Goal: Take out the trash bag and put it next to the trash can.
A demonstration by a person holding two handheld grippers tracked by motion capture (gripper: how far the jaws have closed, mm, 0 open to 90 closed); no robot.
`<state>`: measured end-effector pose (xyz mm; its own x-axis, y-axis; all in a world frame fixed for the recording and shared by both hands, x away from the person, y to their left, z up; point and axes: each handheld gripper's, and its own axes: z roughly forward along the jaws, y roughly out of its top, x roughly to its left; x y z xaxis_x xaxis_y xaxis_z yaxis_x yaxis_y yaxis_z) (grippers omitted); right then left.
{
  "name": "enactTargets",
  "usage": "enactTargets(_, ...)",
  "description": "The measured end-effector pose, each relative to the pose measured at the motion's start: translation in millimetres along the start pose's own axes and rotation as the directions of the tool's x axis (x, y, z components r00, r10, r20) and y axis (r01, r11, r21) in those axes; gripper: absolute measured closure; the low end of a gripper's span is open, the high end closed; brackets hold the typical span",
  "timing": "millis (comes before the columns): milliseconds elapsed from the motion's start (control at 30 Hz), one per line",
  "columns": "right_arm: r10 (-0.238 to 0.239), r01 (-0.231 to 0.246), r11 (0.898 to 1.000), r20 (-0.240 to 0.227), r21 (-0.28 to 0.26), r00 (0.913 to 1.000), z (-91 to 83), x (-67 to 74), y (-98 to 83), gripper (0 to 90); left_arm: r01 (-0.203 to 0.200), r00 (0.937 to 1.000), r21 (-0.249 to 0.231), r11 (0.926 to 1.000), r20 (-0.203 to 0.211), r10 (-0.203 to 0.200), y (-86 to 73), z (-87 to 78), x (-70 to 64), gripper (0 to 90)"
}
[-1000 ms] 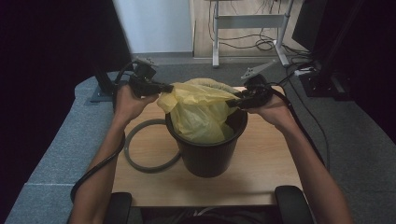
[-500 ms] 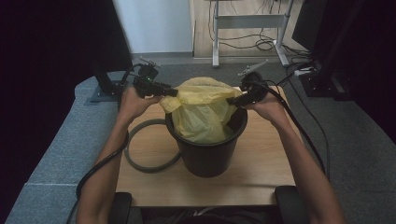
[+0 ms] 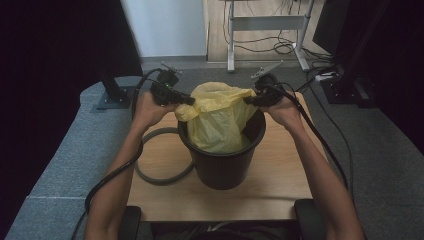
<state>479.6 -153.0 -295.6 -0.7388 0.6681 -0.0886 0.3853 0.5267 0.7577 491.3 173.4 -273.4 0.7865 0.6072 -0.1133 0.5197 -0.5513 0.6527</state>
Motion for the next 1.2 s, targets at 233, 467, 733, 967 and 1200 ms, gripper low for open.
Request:
enactTargets(233,0.009,-0.017,0.992,-0.065,-0.122,0.9978,-22.1,2.2,11.5,84.0,-0.052,0.9979,-0.044,0.9977,-0.04,0.05,7.6,-12.8,-17.7,88.4)
enactTargets(467,-0.031,-0.009,0.983,-0.215,-0.182,0.976,-25.9,19.8,19.6,83.0,-0.087,0.9948,-0.125,0.9883,0.042,0.093,15.8,-21.0,-33.9,88.7)
enactTargets(733,-0.138,0.075,0.975,-0.303,-0.21,0.9429,-16.7,48.4,30.1,79.9,-0.146,0.9801,-0.151,0.9777,0.113,0.163,24.1,-15.9,-54.9,88.6)
enactTargets(967,-0.184,0.128,0.973,-0.308,-0.193,0.9333,-8.2,64.7,35.9,56.7,-0.179,0.9624,-0.168,0.9693,0.174,0.208,28.4,-9.4,-66.3,88.5)
enactTargets(1200,-0.2,0.142,0.971,-0.326,-0.193,0.924,2.3,73.0,36.4,32.2,-0.213,0.9293,-0.178,0.9608,0.267,0.255,34.1,-0.4,-78.3,88.5)
